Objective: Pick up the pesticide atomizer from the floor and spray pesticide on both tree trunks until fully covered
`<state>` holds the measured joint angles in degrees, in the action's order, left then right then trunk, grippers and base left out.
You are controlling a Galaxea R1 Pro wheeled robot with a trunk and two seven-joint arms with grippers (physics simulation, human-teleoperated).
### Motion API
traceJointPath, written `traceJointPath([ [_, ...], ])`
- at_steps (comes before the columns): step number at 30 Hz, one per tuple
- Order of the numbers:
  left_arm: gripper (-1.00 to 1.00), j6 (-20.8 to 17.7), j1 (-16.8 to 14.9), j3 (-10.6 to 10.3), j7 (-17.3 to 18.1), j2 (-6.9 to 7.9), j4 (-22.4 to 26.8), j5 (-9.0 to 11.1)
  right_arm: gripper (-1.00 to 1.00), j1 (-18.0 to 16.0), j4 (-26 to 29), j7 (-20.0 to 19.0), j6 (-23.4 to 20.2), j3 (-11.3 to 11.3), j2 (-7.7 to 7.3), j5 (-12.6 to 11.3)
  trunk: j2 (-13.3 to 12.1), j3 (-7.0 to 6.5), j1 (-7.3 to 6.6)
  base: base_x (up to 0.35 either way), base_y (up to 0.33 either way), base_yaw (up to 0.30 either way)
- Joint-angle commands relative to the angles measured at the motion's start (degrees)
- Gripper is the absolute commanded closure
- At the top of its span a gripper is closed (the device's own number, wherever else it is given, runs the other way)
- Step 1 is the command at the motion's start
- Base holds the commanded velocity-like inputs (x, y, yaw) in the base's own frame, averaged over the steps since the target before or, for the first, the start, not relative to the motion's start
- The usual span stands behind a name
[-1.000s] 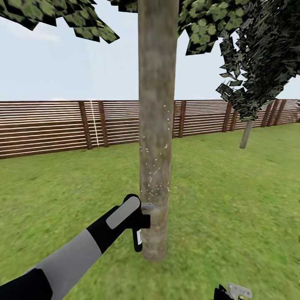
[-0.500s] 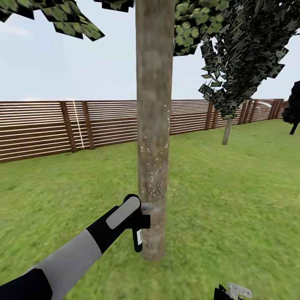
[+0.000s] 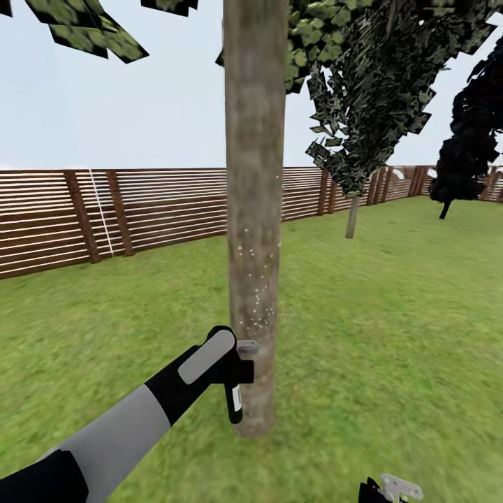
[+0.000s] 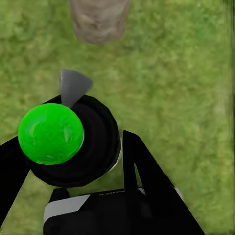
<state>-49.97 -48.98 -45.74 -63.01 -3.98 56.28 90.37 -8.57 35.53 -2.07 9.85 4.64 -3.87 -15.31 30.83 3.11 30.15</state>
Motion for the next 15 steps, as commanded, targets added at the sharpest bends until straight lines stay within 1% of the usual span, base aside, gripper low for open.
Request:
traceJointPath([
  [1, 1.0, -0.13, -0.06, -0.05, -0.29, 0.03, -0.03, 0.43, 1.0, -0.06, -0.02, -0.22, 0.17, 0.02, 0.01, -0.6, 0.11, 0.12, 0.03, 0.0, 0.333, -0.248],
  [8, 1.0, -0.13, -0.06, -0.05, 0.09, 0.03, -0.2, 0.43, 1.0, -0.05, -0.02, -0.23, 0.19, 0.02, 0.01, -0.6, 0.11, 0.12, 0.03, 0.0, 0.333, -0.235],
  [13, 1.0, -0.13, 0.77, -0.13, 0.23, 0.03, -0.21, 0.43, 1.0, -0.05, 0.01, -0.3, 0.19, 0.02, 0.01, -0.6, 0.11, 0.12, 0.03, 0.0, 0.334, -0.061],
  [15, 1.0, -0.13, 0.9, -0.14, 0.25, 0.03, -0.21, 0.43, 1.0, -0.05, -0.01, -0.3, 0.18, 0.02, 0.01, -0.6, 0.11, 0.12, 0.03, 0.0, 0.334, -0.13],
])
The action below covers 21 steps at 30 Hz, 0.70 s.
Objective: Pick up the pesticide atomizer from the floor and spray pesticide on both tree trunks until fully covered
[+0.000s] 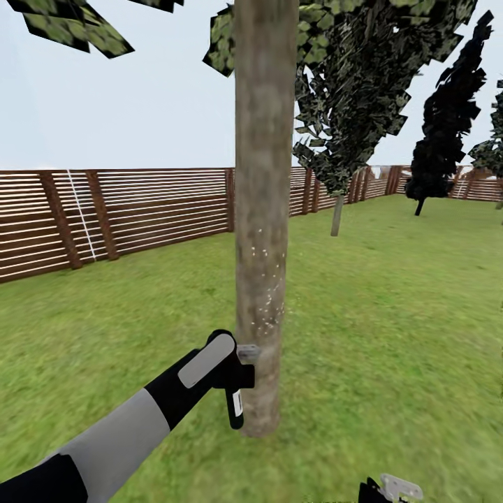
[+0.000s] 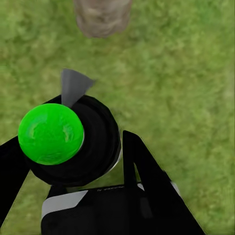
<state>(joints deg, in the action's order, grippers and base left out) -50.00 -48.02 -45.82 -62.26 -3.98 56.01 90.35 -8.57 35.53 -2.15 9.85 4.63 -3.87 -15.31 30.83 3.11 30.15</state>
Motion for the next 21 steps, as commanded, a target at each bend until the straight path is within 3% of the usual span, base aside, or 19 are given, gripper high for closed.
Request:
traceJointPath([
  [1, 1.0, -0.1, -0.03, -0.06, -0.51, 0.02, 0.07, 0.44, 1.0, -0.05, -0.02, -0.23, 0.17, 0.03, 0.01, -0.61, 0.11, 0.12, 0.03, 0.0, 0.334, -0.186],
  [21, 1.0, -0.1, 0.04, -0.82, 0.03, 0.02, 0.07, 0.37, 1.0, -0.05, -0.03, -0.23, 0.16, 0.09, 0.0, -0.68, 0.11, 0.12, 0.03, 0.0, 0.334, -0.241],
])
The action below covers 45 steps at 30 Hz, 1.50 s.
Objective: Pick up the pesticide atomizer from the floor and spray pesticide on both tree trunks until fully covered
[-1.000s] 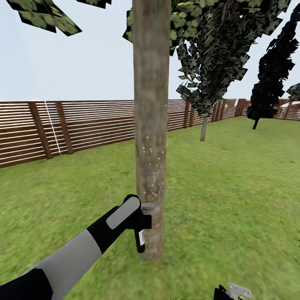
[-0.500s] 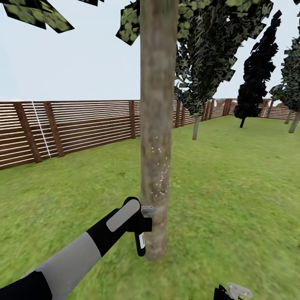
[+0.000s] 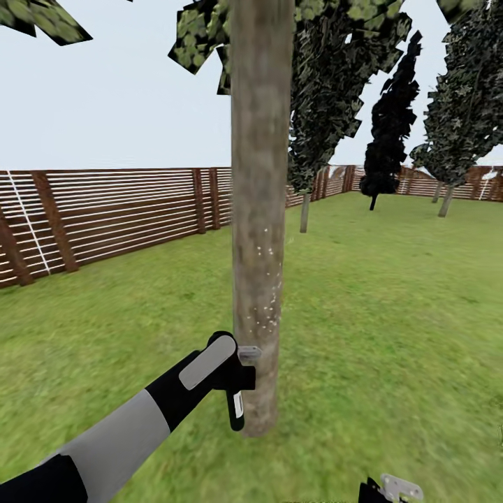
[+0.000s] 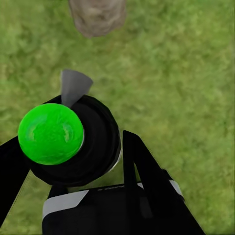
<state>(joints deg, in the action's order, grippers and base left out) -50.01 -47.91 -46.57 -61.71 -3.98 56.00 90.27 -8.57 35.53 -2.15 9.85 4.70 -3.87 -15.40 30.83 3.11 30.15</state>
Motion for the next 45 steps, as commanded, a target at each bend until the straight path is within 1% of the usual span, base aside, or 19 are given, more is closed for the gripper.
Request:
traceJointPath([
  [1, 1.0, -0.09, -0.07, -0.09, -0.52, 0.03, 0.07, 0.45, 1.0, -0.05, -0.02, -0.22, 0.17, 0.03, 0.01, -0.6, 0.11, 0.12, 0.03, 0.0, 0.334, -0.247],
  [20, 1.0, -0.07, -0.08, -0.83, -0.43, -0.05, 0.07, 0.44, 1.0, -0.04, 0.03, -0.22, 0.24, -0.01, 0.01, -0.6, 0.11, 0.12, 0.03, 0.0, 0.334, -0.246],
  [28, 1.0, -0.07, -0.08, -0.88, -0.43, -0.06, 0.07, 0.44, 1.0, -0.04, 0.06, -0.22, 0.26, -0.04, 0.02, -0.6, 0.11, 0.12, 0.03, 0.0, 0.335, -0.093],
  [36, 1.0, -0.06, -0.08, -0.93, -0.41, -0.06, 0.07, 0.44, 1.0, -0.05, 0.04, -0.22, 0.26, -0.04, 0.01, -0.6, 0.11, 0.12, 0.03, 0.0, 0.335, -0.226],
  [41, 1.0, -0.05, -0.08, -1.81, -0.42, -0.05, 0.07, 0.45, 1.0, -0.06, 0.02, -0.22, 0.25, -0.04, 0.01, -0.6, 0.11, 0.12, 0.03, 0.0, 0.335, -0.245],
  [45, 1.0, -0.04, -0.08, -1.99, -0.4, -0.06, 0.07, 0.46, 1.0, -0.06, 0.06, -0.22, 0.23, 0.01, 0.01, -0.64, 0.11, 0.12, 0.03, 0.0, 0.335, -0.246],
])
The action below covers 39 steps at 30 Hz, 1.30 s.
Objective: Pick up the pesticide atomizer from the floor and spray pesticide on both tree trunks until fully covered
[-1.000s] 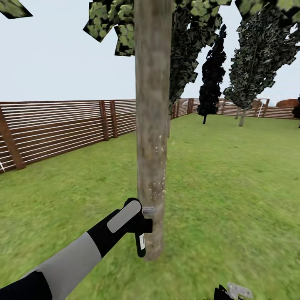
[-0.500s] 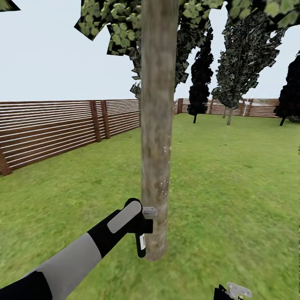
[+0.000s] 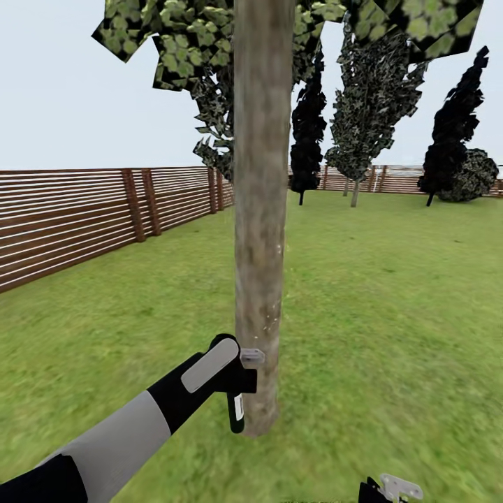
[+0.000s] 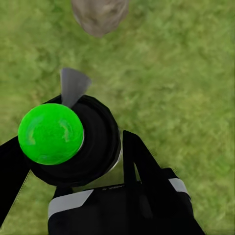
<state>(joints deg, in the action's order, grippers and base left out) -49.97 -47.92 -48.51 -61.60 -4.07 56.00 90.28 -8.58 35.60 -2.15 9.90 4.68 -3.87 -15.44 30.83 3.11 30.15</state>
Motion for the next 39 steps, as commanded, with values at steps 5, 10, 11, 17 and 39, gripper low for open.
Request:
traceJointPath([
  [5, 1.0, -0.06, -0.06, -0.14, -0.54, 0.08, 0.07, 0.44, 1.0, -0.05, -0.06, -0.22, 0.2, 0.06, 0.01, -0.64, 0.11, 0.12, 0.03, 0.0, 0.335, -0.246],
  [10, 1.0, -0.05, 0.01, -0.15, -0.51, 0.04, 0.07, 0.44, 1.0, -0.04, -0.05, -0.22, 0.16, 0.07, 0.01, -0.72, 0.11, 0.12, 0.03, 0.0, 0.335, -0.246],
  [11, 1.0, -0.05, 0.01, -0.16, -0.49, 0.07, 0.07, 0.43, 1.0, -0.04, -0.04, -0.22, 0.16, 0.07, 0.01, -0.72, 0.11, 0.12, 0.03, 0.0, 0.334, -0.246],
  [17, 1.0, -0.04, 0.1, -0.18, -0.52, 0.03, 0.07, 0.43, 1.0, -0.04, -0.01, -0.22, 0.18, 0.07, 0.01, -0.73, 0.11, 0.12, 0.03, 0.0, 0.335, -0.246],
  [39, 1.0, 2.88, -0.65, 0.16, -19.89, -0.7, 10.88, 5.08, 1.0, -0.03, 0.65, -0.06, -0.28, -0.02, 0.03, -0.98, 0.11, 0.12, 0.03, 0.0, 0.133, -0.067],
])
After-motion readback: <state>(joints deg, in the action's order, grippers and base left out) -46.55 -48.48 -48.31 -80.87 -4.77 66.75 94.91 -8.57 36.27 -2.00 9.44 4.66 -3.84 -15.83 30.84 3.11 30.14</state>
